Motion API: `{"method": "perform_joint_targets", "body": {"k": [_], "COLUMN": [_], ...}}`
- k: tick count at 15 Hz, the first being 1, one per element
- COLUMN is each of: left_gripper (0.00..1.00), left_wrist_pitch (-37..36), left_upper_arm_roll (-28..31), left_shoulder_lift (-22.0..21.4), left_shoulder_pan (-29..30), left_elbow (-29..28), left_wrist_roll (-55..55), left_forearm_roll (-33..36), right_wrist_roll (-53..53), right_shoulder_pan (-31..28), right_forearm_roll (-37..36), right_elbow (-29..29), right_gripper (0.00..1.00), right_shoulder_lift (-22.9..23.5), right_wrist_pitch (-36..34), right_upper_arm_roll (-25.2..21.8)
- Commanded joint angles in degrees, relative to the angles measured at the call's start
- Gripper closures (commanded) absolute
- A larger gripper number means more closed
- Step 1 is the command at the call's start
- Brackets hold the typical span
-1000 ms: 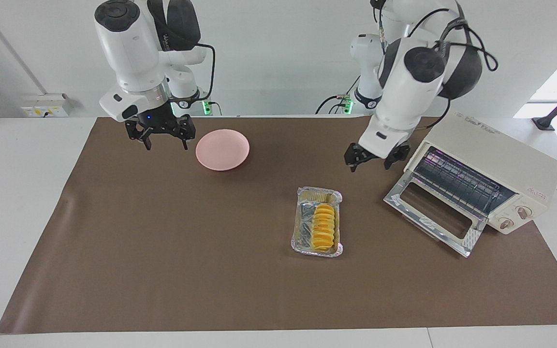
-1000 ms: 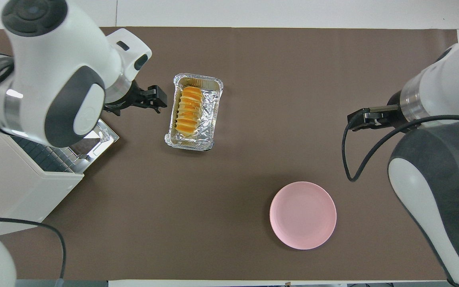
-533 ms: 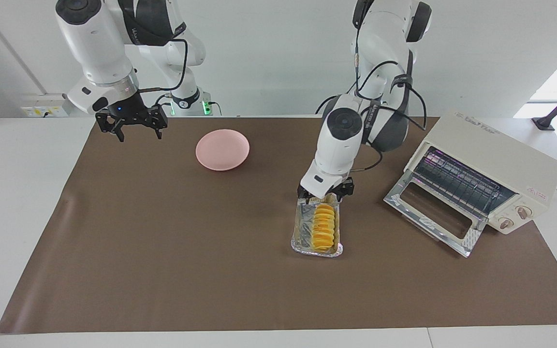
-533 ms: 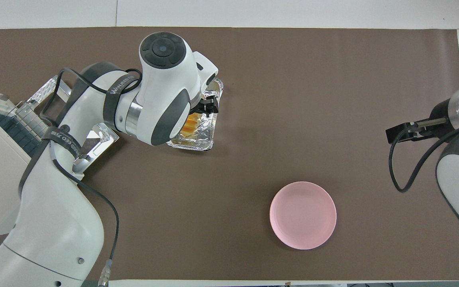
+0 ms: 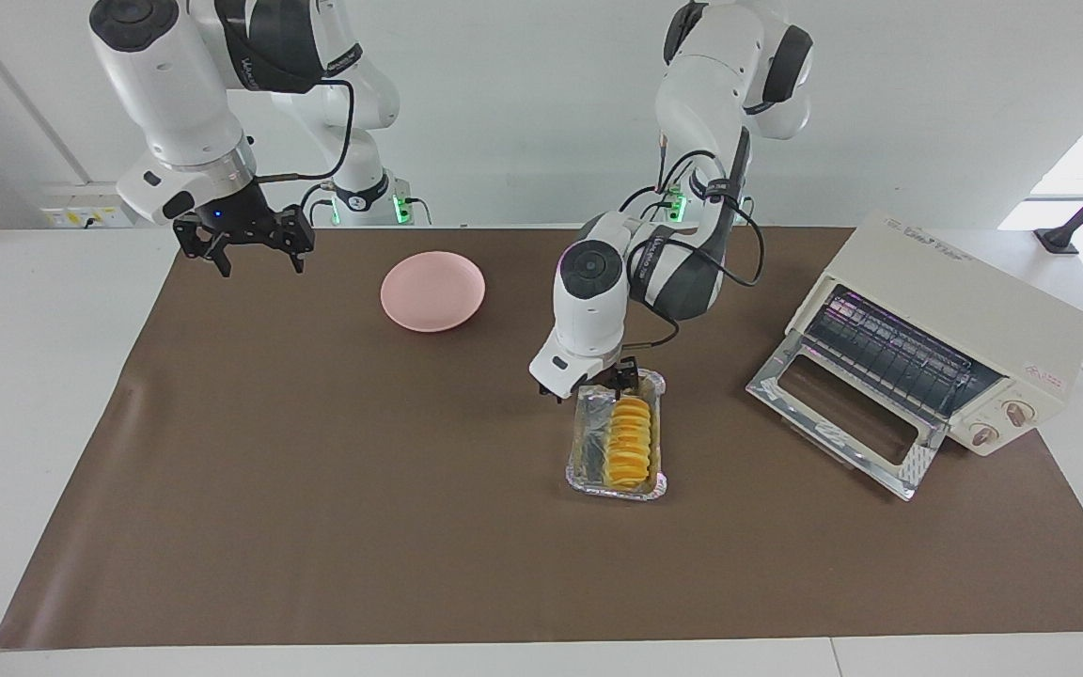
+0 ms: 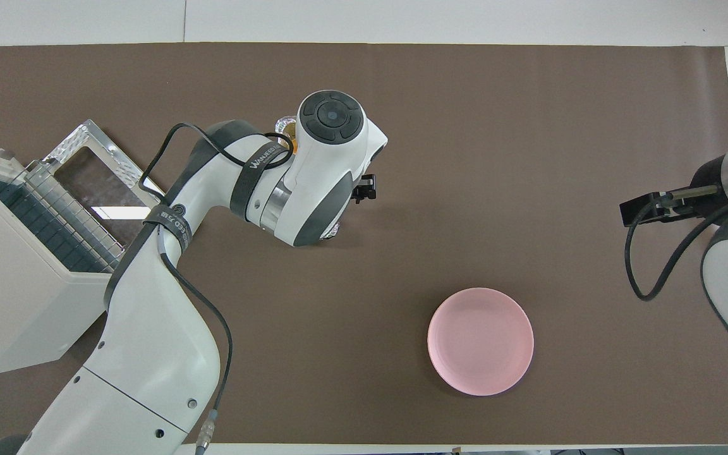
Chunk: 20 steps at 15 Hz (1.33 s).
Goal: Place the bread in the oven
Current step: 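Carry the foil tray with the left gripper to the oven opening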
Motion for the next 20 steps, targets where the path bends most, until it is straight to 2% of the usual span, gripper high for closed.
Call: {"method": "perform_joint_targets", "body": {"k": [1,4,5,8,11,13,14,15,18,20], "left_gripper": [0.0,0.0,0.0,0.0,0.0,0.46,0.92,1.0,1.0,1.0], "left_wrist_pitch": [2.5,2.6,2.8,4.2,4.8,4.9,5.0,5.2,6.0,5.8], "left_upper_arm_roll": [1.1,1.2,1.2,1.1,1.1,1.1,1.1,1.2,1.2,1.2], "left_shoulder_lift": [0.7,2.6,3.9,4.4,4.4,4.6,5.1,5.3,5.6,5.6], "left_shoulder_pan": [-1.0,-1.8,-2.4,-2.2,-2.2,-1.8,-1.7,-1.2,-0.5,-0.3], "left_elbow": [-0.3,-0.1,0.6,1.4,1.4,1.7,2.1,2.6,3.0,3.6], "left_wrist_roll": [-1.1,-3.5,-5.1,-5.4,-7.7,-12.1,-13.9,-14.1,-14.1,-14.5], "left_forearm_roll": [0.9,2.0,4.1,4.2,2.4,0.3,0.0,-0.4,-0.7,-1.8], "right_wrist_roll": [-1.4,-1.3,-1.3,-0.9,-0.9,-0.9,-0.6,0.2,0.4,0.5], "right_shoulder_pan": [-1.1,1.1,3.0,10.1,11.3,11.2,11.2,11.2,11.0,10.9], "right_forearm_roll": [1.1,1.2,1.2,1.4,1.4,1.1,1.2,1.2,1.2,1.2], "right_elbow": [0.5,0.8,0.8,1.4,2.6,2.3,2.4,2.8,6.5,6.9], "right_gripper": [0.0,0.0,0.0,0.0,0.0,0.0,0.0,0.0,0.0,0.0], "right_shoulder_lift": [0.0,0.4,0.5,1.0,1.5,1.3,1.5,1.8,4.4,4.7], "right_wrist_pitch": [3.4,4.2,4.1,3.5,2.1,2.2,2.1,1.9,-0.8,-0.9], "right_upper_arm_roll": [0.5,-2.0,-3.9,-12.1,-13.4,-13.5,-13.5,-13.5,-13.5,-13.5]}}
